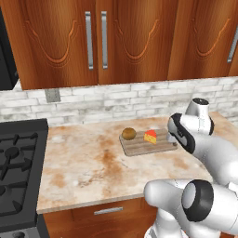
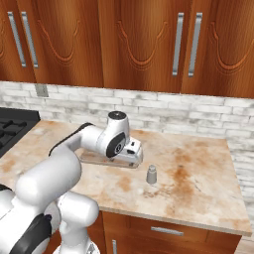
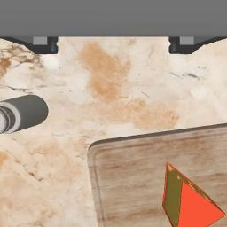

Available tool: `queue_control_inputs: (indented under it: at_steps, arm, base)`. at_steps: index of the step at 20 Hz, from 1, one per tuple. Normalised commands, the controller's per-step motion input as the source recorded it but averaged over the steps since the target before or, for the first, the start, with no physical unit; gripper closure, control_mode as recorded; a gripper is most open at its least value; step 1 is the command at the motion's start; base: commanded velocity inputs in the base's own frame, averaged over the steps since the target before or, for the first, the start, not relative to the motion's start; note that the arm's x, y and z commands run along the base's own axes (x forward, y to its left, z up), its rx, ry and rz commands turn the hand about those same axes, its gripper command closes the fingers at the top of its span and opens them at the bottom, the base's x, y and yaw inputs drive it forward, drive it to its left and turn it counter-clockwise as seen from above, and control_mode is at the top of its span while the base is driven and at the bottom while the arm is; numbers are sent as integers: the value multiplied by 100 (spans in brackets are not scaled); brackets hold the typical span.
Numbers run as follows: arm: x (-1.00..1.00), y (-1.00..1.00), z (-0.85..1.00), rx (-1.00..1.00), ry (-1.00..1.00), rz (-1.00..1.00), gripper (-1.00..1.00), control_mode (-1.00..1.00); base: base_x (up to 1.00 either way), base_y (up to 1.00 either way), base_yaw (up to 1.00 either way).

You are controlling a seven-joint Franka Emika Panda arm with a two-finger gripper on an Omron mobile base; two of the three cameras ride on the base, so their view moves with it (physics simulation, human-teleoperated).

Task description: Retrieve the reheated potato from the microwave, then place the potato, cheese, and condiment on the cutting board.

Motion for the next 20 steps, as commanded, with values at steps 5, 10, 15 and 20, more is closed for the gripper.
queue_control_inputs:
  at_steps: [5,10,15,20]
  arm:
    - [-12,-46,23,0,-5,-5,-100,-100]
    - [3,-48,6,-1,0,-9,-100,-100]
    - [11,-44,0,0,0,-4,-100,-100]
    - [11,-40,-2,0,0,0,-100,-100]
  base:
    - [0,0,0]
    - [0,0,0]
    - [0,0,0]
    - [0,0,0]
